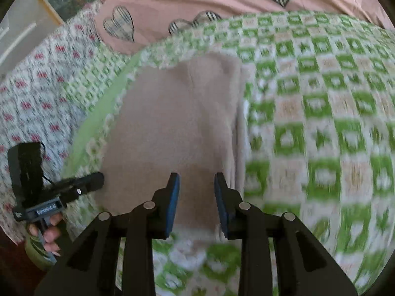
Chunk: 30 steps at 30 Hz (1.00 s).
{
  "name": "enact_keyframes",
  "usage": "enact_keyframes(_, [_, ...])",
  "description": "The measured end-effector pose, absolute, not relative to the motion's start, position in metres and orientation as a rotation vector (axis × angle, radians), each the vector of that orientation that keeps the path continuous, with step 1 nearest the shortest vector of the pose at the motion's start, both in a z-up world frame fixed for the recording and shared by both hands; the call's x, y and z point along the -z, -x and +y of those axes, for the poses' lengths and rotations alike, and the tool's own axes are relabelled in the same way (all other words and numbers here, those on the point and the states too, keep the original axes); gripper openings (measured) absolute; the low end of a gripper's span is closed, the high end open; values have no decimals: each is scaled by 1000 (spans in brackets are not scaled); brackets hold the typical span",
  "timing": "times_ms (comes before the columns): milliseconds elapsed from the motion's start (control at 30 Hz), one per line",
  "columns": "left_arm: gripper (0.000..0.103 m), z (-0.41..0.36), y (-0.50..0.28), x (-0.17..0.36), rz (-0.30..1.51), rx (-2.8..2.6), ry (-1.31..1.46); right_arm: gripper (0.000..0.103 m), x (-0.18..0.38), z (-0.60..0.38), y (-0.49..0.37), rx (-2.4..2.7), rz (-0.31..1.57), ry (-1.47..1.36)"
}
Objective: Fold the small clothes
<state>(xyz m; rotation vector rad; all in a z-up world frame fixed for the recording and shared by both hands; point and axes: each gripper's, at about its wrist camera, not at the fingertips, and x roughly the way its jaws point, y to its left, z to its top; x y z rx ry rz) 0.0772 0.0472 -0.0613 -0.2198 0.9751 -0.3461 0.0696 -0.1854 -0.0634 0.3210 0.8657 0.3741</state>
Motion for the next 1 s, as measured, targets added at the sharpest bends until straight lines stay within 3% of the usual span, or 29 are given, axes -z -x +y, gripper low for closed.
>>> enact_keyframes(167, [19, 45, -74, 66, 974, 322, 217, 30, 73, -186, -71, -359, 850, -350])
enact_keyframes(300, [28, 38, -70, 64, 980, 305, 200, 31, 67, -184, -67, -343, 849, -341])
enact_keyframes(433, [30, 38, -60, 57, 990, 259, 186, 31, 62, -188, -55, -293, 849, -324])
enact_keyframes(533, [42, 36, -50, 50, 997, 218, 152, 31, 58, -194, -44, -289, 844, -360])
enact_keyframes(600, [61, 35, -42, 45, 994, 165, 115, 35, 54, -194, -35, -284, 832, -358])
enact_keyframes(667, [61, 35, -36, 42, 990, 130, 82, 46, 50, -192, -24, -286, 815, -348])
enact_keyframes(733, [62, 34, -31, 42, 993, 111, 62, 49, 47, -188, -15, -289, 805, -341])
enact_keyframes(1000, [72, 37, -16, 45, 1013, 38, 17, 56, 50, -171, 10, -293, 812, -298])
